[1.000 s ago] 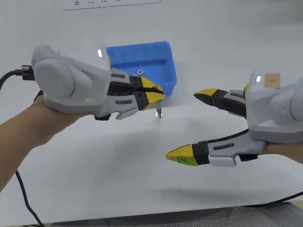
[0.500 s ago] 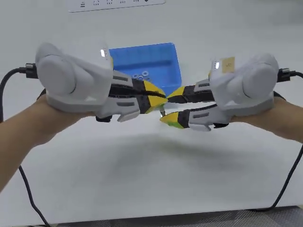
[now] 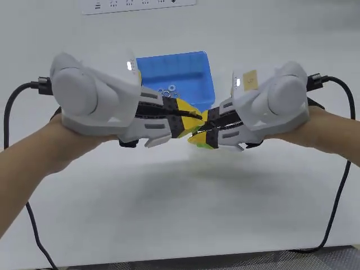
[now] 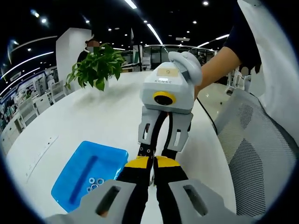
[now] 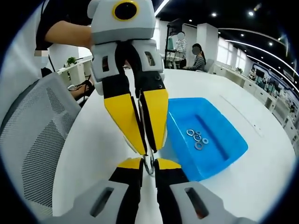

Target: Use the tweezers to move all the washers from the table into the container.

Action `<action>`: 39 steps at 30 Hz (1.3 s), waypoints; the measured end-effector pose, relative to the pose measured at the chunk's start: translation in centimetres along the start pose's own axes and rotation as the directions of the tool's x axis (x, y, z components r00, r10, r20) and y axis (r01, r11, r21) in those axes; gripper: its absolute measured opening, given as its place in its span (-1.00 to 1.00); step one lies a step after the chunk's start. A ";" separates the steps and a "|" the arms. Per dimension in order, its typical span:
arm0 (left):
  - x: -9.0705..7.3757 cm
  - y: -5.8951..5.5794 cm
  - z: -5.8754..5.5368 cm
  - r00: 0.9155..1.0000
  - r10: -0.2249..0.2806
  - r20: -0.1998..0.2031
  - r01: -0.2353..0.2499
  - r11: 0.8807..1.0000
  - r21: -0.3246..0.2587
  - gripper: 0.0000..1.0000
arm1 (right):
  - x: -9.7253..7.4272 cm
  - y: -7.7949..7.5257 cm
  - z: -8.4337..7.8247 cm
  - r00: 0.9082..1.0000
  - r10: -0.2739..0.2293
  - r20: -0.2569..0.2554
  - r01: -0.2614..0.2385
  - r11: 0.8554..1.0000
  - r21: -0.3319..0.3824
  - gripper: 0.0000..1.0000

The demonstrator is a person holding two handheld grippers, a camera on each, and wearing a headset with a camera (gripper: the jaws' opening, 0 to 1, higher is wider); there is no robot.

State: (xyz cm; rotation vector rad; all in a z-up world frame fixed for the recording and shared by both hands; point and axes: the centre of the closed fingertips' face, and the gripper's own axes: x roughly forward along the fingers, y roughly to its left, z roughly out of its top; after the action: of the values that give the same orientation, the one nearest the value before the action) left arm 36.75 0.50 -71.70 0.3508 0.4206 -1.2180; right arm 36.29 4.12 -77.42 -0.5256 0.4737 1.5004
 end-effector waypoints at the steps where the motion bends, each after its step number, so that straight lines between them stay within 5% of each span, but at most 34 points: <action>1: 0.0 0.1 0.0 1.000 0.002 -0.002 -0.002 1.000 0.001 -0.87 | 0.0 0.0 0.0 1.000 -0.001 0.002 0.001 1.000 0.002 -0.79; 6: 0.1 0.2 -0.2 1.000 0.025 -0.011 -0.026 1.000 -0.003 -0.85 | 0.0 0.0 0.0 1.000 -0.017 0.001 0.017 1.000 -0.023 -0.80; 10: -0.2 0.4 -0.1 0.998 0.063 0.020 -0.062 0.997 -0.051 -0.84 | 0.0 -0.2 -0.1 0.999 -0.043 0.012 0.043 0.999 -0.033 -0.80; 14: -0.9 0.6 1.9 0.987 0.091 0.131 -0.077 0.991 -0.106 -0.60 | 0.1 -0.3 0.0 0.999 -0.054 0.009 0.054 0.998 -0.044 -0.80; 21: -2.8 0.9 3.3 0.973 0.139 0.182 -0.120 0.986 -0.114 -0.38 | -0.3 -0.2 1.2 0.997 -0.068 0.035 0.069 0.997 -0.027 -0.80; 24: -4.0 -0.1 4.8 0.949 0.128 0.289 -0.072 0.978 -0.196 -0.11 | -0.8 0.0 2.8 0.995 -0.075 0.072 0.076 0.997 -0.012 -0.80; 26: -4.9 -0.3 5.1 0.937 0.149 0.317 -0.077 0.970 -0.229 0.17 | -1.2 0.1 3.8 0.993 -0.080 0.088 0.082 0.996 -0.018 -0.80; 33: -7.4 0.0 3.1 0.939 0.233 0.253 -0.176 0.957 -0.230 0.53 | -2.6 0.2 7.4 0.985 -0.082 0.149 0.091 0.994 -0.057 -0.80; 39: -9.8 1.5 1.7 0.915 0.347 0.207 -0.288 0.920 -0.267 0.97 | -3.8 -1.2 10.7 0.977 -0.099 0.190 0.121 0.987 -0.105 -0.80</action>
State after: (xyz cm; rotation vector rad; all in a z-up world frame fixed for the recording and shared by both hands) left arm 35.54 8.21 -65.41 0.0566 0.2678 -0.8659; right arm 37.11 7.42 -66.54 -0.4902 0.2103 1.4597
